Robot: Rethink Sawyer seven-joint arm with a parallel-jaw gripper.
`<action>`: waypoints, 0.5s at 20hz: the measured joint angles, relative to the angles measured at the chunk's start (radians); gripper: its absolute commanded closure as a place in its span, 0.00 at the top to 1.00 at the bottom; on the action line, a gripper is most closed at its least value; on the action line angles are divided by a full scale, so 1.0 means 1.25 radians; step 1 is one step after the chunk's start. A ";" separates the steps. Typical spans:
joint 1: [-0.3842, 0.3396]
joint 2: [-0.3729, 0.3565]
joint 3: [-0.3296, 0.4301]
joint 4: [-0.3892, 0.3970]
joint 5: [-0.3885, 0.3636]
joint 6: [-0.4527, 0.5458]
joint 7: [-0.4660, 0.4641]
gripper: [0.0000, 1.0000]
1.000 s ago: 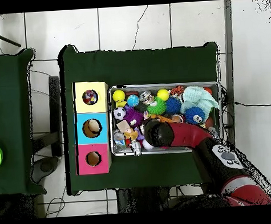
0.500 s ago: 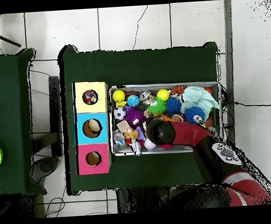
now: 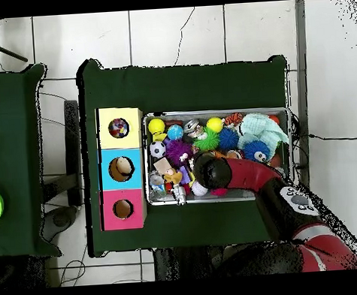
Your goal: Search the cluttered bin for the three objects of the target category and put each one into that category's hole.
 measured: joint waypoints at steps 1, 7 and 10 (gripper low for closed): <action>0.000 0.000 0.000 0.000 0.000 0.000 0.000 0.00; 0.012 -0.029 -0.002 0.006 0.006 0.026 0.000 0.00; 0.031 -0.068 -0.010 0.013 0.021 0.058 0.000 0.00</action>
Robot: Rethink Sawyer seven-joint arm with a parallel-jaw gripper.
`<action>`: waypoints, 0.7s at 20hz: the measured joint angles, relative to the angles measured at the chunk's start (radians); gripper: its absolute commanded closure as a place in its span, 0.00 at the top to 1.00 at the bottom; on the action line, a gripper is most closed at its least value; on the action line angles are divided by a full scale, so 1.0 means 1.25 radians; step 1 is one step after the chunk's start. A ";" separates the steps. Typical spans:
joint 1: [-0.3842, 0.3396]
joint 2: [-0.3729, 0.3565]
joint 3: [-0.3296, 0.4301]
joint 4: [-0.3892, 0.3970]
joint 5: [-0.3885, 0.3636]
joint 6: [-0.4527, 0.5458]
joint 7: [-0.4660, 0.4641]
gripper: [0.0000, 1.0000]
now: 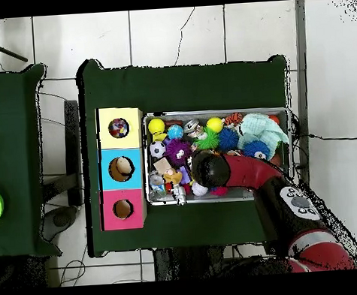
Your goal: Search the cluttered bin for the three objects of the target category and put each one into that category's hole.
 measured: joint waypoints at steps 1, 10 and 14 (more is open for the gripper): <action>0.006 -0.011 -0.003 0.001 0.005 0.010 0.000 0.00; 0.166 -0.184 -0.097 -0.002 0.110 0.225 0.018 0.00; 0.228 -0.225 -0.127 -0.005 0.151 0.253 0.045 0.00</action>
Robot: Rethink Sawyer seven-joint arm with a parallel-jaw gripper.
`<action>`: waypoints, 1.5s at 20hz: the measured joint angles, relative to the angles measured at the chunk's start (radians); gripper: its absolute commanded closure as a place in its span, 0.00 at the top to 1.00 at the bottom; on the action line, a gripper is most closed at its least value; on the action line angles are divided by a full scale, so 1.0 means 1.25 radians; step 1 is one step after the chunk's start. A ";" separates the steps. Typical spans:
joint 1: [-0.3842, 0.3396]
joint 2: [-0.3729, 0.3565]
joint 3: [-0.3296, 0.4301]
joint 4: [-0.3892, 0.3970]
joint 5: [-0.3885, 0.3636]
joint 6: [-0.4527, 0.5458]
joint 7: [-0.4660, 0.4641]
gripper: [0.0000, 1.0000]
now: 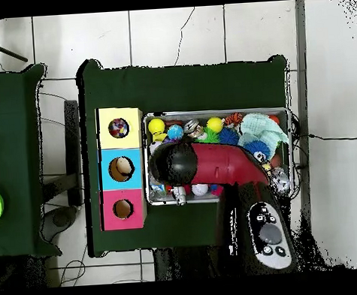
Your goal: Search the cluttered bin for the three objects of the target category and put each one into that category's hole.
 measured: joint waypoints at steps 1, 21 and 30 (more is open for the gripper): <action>0.012 -0.006 -0.006 0.000 0.011 -0.001 0.010 0.00; -0.292 0.140 0.054 -0.097 -0.026 -0.037 0.034 0.00; -0.389 0.133 0.083 -0.153 -0.093 0.091 0.030 1.00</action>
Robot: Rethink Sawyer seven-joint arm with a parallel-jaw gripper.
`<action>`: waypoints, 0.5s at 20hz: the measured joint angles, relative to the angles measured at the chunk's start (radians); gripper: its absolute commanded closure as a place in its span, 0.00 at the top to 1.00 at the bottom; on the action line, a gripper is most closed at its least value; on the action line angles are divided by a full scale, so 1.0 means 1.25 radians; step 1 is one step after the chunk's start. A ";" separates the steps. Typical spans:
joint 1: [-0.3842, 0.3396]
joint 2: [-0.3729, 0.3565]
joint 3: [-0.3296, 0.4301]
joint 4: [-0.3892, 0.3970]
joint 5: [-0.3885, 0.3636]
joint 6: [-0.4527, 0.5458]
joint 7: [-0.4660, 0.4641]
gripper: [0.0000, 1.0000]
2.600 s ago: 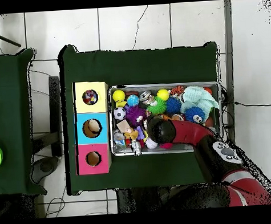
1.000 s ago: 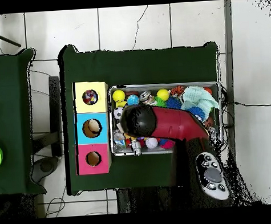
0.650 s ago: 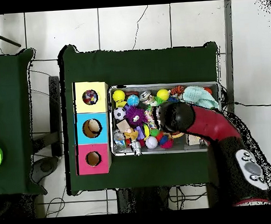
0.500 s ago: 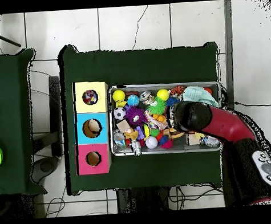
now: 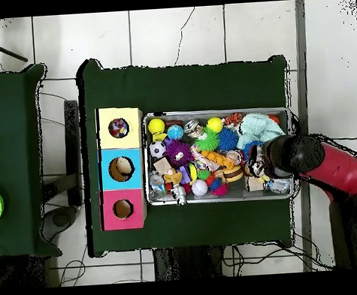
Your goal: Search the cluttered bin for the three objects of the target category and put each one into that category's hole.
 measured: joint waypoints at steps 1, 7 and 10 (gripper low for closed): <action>-0.007 -0.004 0.007 -0.002 -0.007 0.004 0.000 1.00; -0.018 -0.008 0.043 -0.002 -0.033 0.004 0.000 1.00; -0.018 -0.008 0.058 0.000 -0.039 0.004 0.000 1.00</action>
